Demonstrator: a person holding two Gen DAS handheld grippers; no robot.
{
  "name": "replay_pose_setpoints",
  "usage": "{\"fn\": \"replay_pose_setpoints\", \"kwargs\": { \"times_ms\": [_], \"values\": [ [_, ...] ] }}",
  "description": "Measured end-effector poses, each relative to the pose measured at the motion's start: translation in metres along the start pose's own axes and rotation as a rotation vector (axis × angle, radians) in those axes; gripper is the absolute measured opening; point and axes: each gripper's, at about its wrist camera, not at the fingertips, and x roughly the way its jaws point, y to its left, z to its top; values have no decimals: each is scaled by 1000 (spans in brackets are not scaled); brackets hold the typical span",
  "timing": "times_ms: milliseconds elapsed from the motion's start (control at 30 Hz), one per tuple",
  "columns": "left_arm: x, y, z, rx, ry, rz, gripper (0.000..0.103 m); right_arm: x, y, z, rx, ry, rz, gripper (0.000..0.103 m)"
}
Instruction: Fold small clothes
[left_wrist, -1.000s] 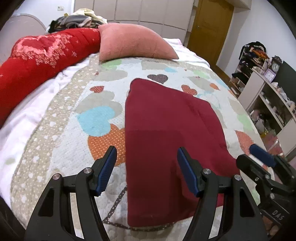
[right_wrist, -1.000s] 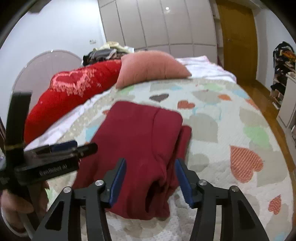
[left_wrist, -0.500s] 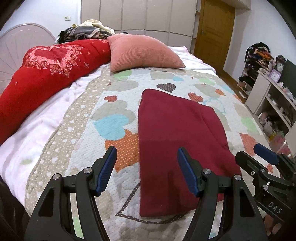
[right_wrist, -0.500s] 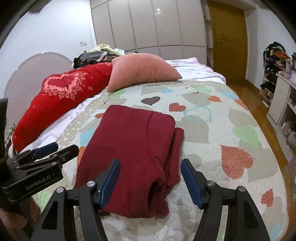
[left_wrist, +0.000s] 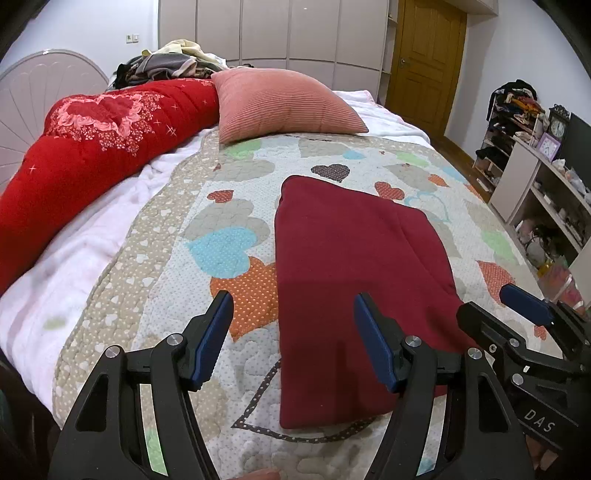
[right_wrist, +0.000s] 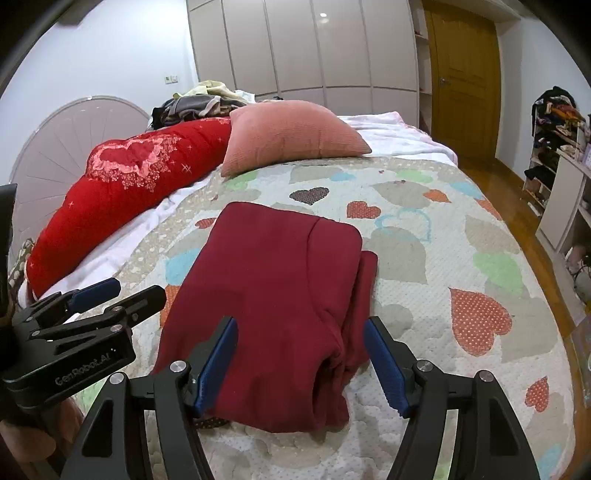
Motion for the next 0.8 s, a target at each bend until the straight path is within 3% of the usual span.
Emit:
{"fn": "replay_pose_setpoints", "kwargs": {
  "times_ms": [800],
  "values": [
    [8, 0, -2, 19, 9, 5, 68, 18, 3, -3, 9, 39, 15, 68]
  ]
}}
